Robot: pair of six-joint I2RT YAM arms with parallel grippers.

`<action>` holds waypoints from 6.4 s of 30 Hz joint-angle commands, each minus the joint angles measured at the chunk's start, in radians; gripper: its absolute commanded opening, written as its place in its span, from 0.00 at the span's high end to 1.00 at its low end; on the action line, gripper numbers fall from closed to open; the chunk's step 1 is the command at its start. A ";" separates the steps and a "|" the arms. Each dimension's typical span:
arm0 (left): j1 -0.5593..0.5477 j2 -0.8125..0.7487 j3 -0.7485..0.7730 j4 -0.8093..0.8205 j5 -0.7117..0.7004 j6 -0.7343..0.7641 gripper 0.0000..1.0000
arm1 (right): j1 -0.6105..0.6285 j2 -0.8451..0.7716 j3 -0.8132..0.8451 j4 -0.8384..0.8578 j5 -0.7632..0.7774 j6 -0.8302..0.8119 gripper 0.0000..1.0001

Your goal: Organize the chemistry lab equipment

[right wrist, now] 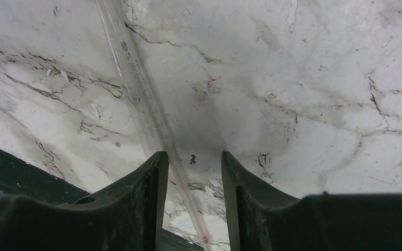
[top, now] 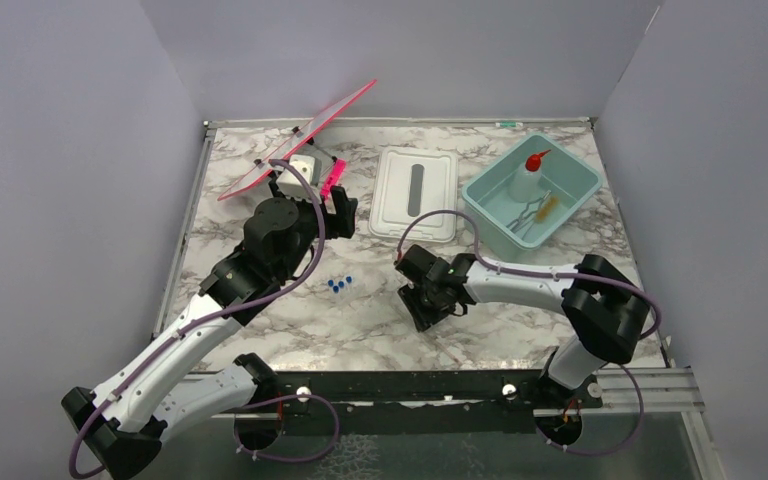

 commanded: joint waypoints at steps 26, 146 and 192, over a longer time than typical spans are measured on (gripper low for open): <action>0.000 -0.023 -0.009 -0.004 -0.030 0.006 0.19 | 0.011 -0.050 0.020 0.011 -0.004 -0.070 0.57; 0.000 0.018 0.102 -0.028 -0.048 -0.093 0.19 | -0.521 -0.278 0.378 -0.106 0.160 0.112 0.49; 0.000 -0.042 0.090 -0.132 -0.231 -0.168 0.19 | 0.175 0.173 0.182 -0.114 0.213 0.099 0.93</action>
